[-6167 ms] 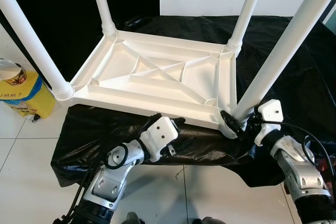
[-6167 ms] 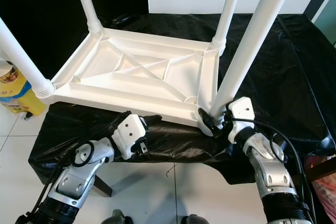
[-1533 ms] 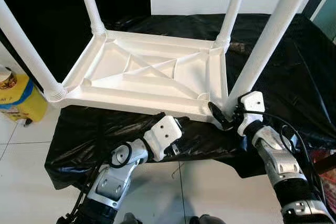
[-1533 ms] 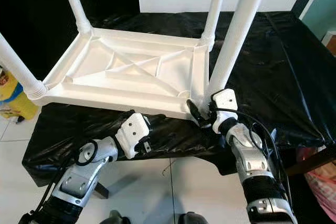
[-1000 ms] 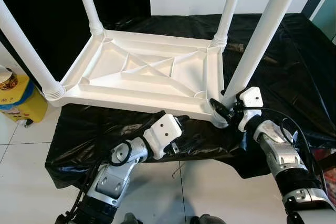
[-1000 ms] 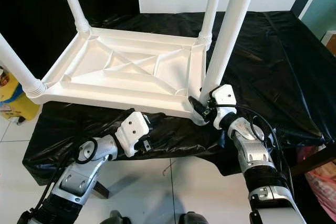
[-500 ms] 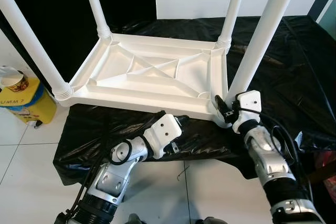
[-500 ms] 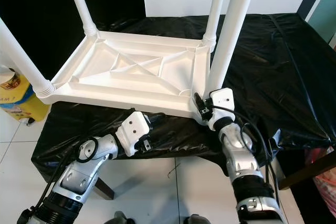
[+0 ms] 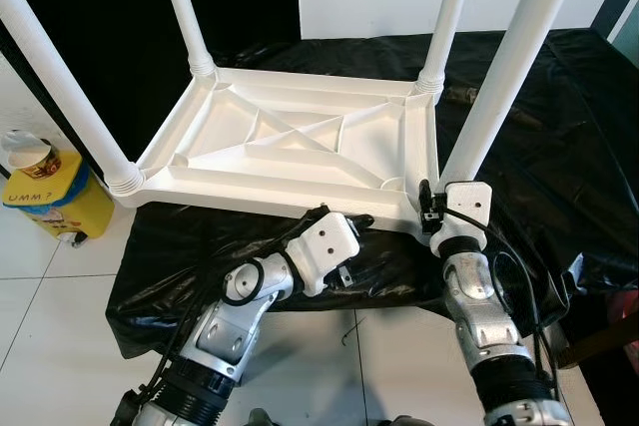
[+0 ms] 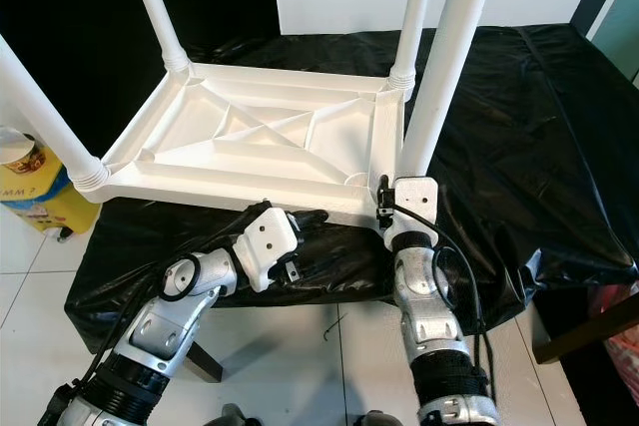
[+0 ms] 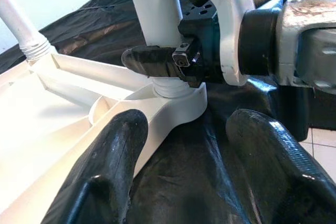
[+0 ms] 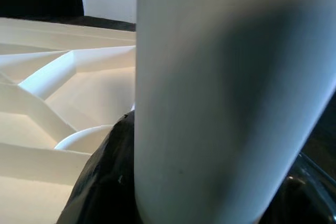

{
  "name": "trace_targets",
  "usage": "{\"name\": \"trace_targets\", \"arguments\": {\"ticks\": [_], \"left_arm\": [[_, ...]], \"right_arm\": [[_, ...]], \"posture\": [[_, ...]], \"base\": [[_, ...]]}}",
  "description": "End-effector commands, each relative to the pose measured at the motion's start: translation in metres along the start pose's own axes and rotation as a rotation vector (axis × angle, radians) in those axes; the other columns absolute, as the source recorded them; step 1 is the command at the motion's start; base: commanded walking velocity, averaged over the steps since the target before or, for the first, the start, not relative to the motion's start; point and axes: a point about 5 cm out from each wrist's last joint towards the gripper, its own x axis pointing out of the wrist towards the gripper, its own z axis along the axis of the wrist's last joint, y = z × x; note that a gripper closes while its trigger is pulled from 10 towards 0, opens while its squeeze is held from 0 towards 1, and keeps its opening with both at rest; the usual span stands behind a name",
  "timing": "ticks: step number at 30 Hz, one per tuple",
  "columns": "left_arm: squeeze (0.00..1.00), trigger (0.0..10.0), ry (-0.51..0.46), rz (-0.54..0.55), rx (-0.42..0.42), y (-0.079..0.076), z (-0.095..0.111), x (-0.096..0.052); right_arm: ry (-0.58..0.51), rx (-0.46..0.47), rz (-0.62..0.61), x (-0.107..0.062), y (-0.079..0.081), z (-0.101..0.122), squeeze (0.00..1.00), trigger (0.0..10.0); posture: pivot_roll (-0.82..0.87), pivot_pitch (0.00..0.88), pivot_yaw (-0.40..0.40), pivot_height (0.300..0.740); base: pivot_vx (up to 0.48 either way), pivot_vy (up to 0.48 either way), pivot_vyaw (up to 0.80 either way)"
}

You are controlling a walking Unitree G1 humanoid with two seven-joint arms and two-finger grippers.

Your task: Building children table

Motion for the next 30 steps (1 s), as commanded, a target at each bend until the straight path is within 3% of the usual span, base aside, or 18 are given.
{"name": "trace_targets", "arguments": {"ticks": [1, 3, 4, 11, 12, 17, 21, 28, 30], "left_arm": [[0.00, 10.0, 0.009, 0.000, 0.015, 0.000, -0.001, 0.002], [0.00, 10.0, 0.009, 0.000, 0.015, 0.000, -0.001, 0.002], [0.00, 10.0, 0.011, -0.006, 0.021, 0.002, -0.001, 0.001], [0.00, 10.0, 0.017, -0.005, 0.033, 0.006, -0.001, -0.001], [0.00, 10.0, 0.024, 0.002, 0.040, 0.008, -0.001, -0.002], [0.00, 10.0, 0.033, 0.018, 0.056, 0.013, -0.002, -0.003], [0.00, 10.0, 0.067, 0.092, 0.133, 0.032, -0.002, -0.004], [0.00, 10.0, 0.058, 0.145, 0.154, 0.047, 0.002, -0.004], [0.00, 10.0, 0.052, 0.172, 0.179, 0.060, 0.006, -0.005]], "right_arm": [[0.107, -0.035, -0.024, -0.012, -0.004, -0.022, 0.00, 0.0], [0.107, -0.035, -0.024, -0.012, -0.004, -0.022, 0.00, 0.0], [0.077, -0.034, 0.001, -0.014, -0.002, -0.018, 0.00, 10.0], [0.041, -0.030, 0.004, -0.014, -0.004, -0.013, 0.00, 10.0], [0.035, 0.004, 0.028, -0.013, -0.005, -0.010, 1.00, 10.0], [-0.001, 0.023, 0.052, -0.012, -0.007, -0.003, 1.00, 10.0], [-0.115, 0.025, 0.135, -0.018, -0.013, 0.016, 1.00, 10.0], [-0.121, 0.001, 0.226, -0.032, -0.011, 0.015, 1.00, 10.0], [-0.108, -0.003, 0.256, -0.042, -0.012, 0.011, 1.00, 10.0]], "posture": [[-0.09, 0.049, 0.043, 0.740], [-0.09, 0.049, 0.043, 0.740], [-0.09, 0.061, 0.051, 0.740], [-0.09, 0.072, 0.052, 0.740], [-0.09, 0.074, 0.053, 0.740], [-0.09, 0.083, 0.056, 0.740], [-0.07, 0.108, 0.039, 0.740], [-0.06, 0.110, 0.023, 0.740], [-0.07, 0.105, 0.013, 0.740]], "base": [[0.000, 0.000, 0.00], [0.000, 0.000, 0.00], [0.000, 0.000, 0.00], [0.000, 0.000, 0.00], [0.000, 0.000, 0.00], [0.000, 0.000, 0.00], [0.000, 0.000, 0.00], [0.000, 0.000, 0.00], [0.000, 0.000, 0.00]]}}
